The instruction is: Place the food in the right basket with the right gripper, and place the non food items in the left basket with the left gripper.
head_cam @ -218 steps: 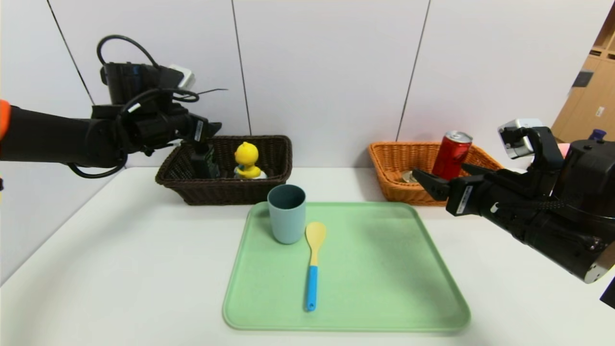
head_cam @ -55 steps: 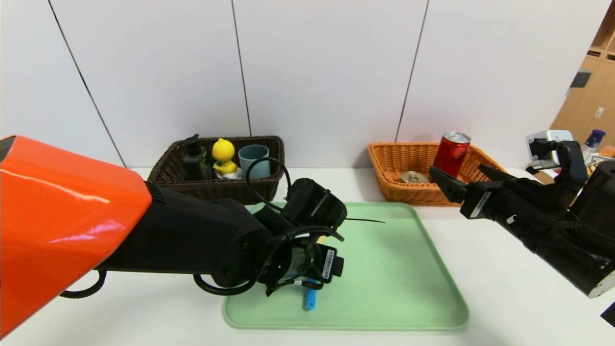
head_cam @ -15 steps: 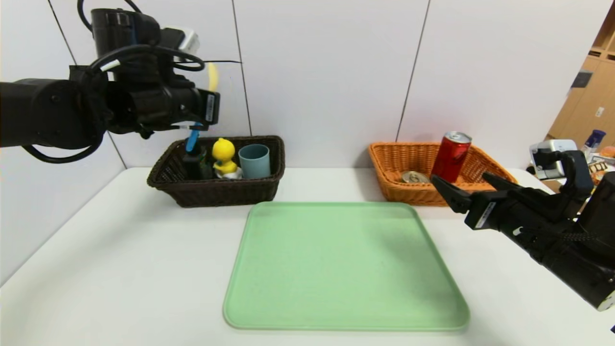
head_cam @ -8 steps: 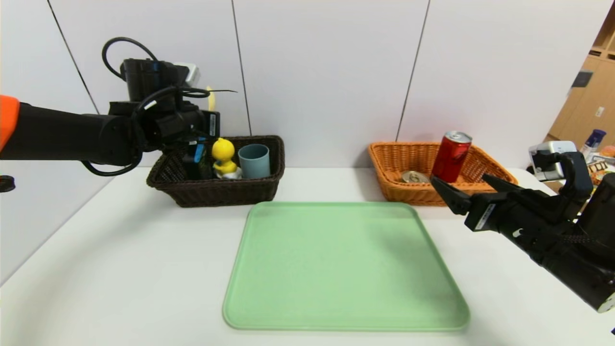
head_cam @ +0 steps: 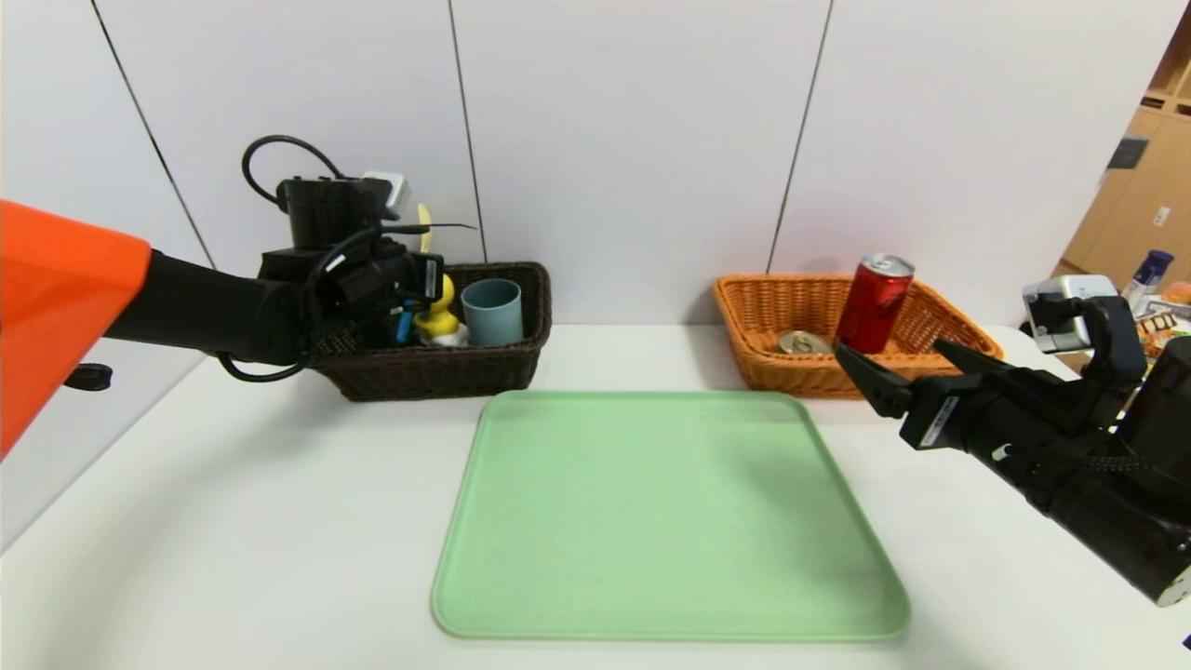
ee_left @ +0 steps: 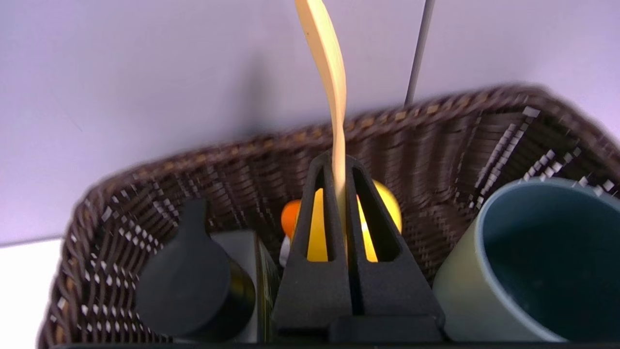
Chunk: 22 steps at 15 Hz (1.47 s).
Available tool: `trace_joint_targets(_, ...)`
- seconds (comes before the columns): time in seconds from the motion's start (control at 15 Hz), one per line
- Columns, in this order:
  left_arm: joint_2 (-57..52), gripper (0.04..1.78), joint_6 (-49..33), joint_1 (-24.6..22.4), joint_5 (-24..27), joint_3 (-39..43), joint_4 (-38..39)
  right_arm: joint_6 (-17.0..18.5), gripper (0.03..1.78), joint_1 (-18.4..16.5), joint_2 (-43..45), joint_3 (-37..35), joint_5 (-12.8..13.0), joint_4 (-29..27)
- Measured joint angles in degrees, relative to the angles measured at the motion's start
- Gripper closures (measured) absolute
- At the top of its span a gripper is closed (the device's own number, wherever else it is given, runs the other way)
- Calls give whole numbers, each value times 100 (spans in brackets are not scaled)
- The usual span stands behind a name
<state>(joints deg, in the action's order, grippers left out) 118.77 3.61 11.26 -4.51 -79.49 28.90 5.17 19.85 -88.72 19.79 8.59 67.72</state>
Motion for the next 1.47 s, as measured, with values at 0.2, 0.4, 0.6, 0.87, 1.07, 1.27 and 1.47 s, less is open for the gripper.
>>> trace_joint_targets(0.2, 20, 174, -2, 9, 2, 107, 22, 4, 10, 0, -30, 9, -11, 0)
trace_joint_targets(0.4, 18, 174, 16, 4, 7, 130, 107, 21, 10, -4, -78, 22, -13, 0)
trace_joint_targets(0.6, 20, 130, -13, 9, -6, 133, 119, 34, 10, -20, -100, 17, -11, -2)
trace_joint_targets(0.87, 35, 82, -4, 9, -4, 118, 697, 50, 10, -33, -107, 5, -13, -2)
trace_joint_targets(1.07, -26, 59, 52, 2, 46, -145, 772, 37, 10, -37, -105, -9, -11, 0)
trace_joint_targets(1.27, -400, 44, 29, -18, 72, -645, 389, 20, 10, -50, -88, 6, -17, 0)
trace_joint_targets(1.47, -1335, 34, -9, -55, 72, -221, -197, 12, 10, -96, 118, 132, 9, -69)
